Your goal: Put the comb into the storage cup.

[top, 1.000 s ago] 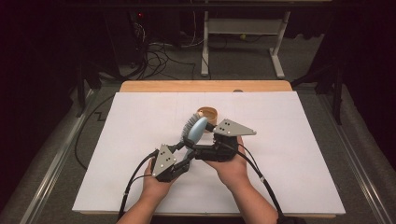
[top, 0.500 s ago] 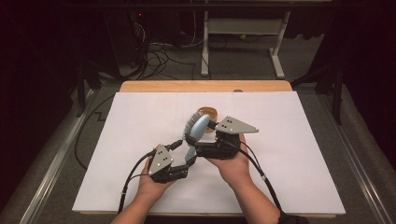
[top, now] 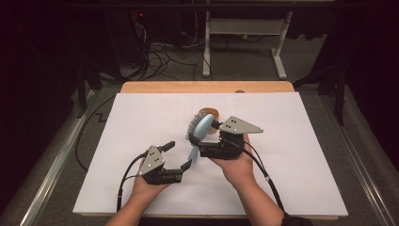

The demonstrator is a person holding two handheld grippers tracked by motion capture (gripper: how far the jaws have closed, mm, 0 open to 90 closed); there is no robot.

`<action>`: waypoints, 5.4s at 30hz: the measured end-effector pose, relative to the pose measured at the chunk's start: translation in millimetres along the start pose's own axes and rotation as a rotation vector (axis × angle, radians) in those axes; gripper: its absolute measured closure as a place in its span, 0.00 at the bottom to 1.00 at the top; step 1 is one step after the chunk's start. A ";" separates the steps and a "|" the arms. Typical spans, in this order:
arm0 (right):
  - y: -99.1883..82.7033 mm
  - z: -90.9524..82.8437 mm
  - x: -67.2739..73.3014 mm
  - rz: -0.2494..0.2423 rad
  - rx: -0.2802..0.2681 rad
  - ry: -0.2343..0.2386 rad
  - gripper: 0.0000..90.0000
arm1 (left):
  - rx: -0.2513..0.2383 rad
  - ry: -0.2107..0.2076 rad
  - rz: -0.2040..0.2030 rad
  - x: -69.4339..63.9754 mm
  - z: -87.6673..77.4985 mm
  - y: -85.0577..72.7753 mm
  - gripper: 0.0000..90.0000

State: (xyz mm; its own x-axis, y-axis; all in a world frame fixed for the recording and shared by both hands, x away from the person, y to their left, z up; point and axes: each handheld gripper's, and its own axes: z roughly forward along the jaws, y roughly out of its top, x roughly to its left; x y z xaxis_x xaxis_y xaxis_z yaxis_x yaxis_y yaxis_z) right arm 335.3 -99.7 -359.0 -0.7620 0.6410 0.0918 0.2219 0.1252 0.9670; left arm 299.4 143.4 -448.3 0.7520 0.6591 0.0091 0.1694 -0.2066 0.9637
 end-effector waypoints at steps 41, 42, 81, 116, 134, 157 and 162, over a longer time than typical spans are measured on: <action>1.3 -40.0 -39.8 -0.005 -0.009 -0.126 0.23 | 0.002 0.066 -0.062 24.3 -12.7 -18.7 0.00; 1.0 -40.9 -40.9 -0.006 -0.008 -0.130 0.23 | 0.004 0.066 -0.063 24.5 -12.8 -18.8 0.00; 4.1 -60.1 -69.3 0.009 -0.068 -0.232 0.23 | 0.013 0.043 -0.056 23.2 -11.1 -21.3 0.00; 44.4 -34.8 -76.3 -0.006 -0.131 -0.264 0.23 | -0.006 0.029 -0.047 23.5 -13.7 -21.6 0.00; 56.8 -12.3 -74.3 -0.032 -0.125 -0.278 0.23 | -0.006 0.022 -0.046 24.4 -14.4 -21.9 0.00; 62.6 20.2 -82.8 -0.019 -0.121 -0.292 0.23 | -0.006 0.014 -0.045 24.9 -15.0 -22.2 0.00; 59.2 26.3 -86.3 -0.008 -0.113 -0.298 0.23 | -0.007 0.016 -0.041 24.6 -14.9 -22.0 0.00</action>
State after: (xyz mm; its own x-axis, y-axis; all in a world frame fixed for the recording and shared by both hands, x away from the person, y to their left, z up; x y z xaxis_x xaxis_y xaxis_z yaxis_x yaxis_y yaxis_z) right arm 430.2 -127.7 -315.9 -0.5484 0.8358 0.0269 0.1350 0.0567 0.9892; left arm 304.6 175.0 -465.3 0.7346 0.6780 -0.0261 0.1951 -0.1742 0.9652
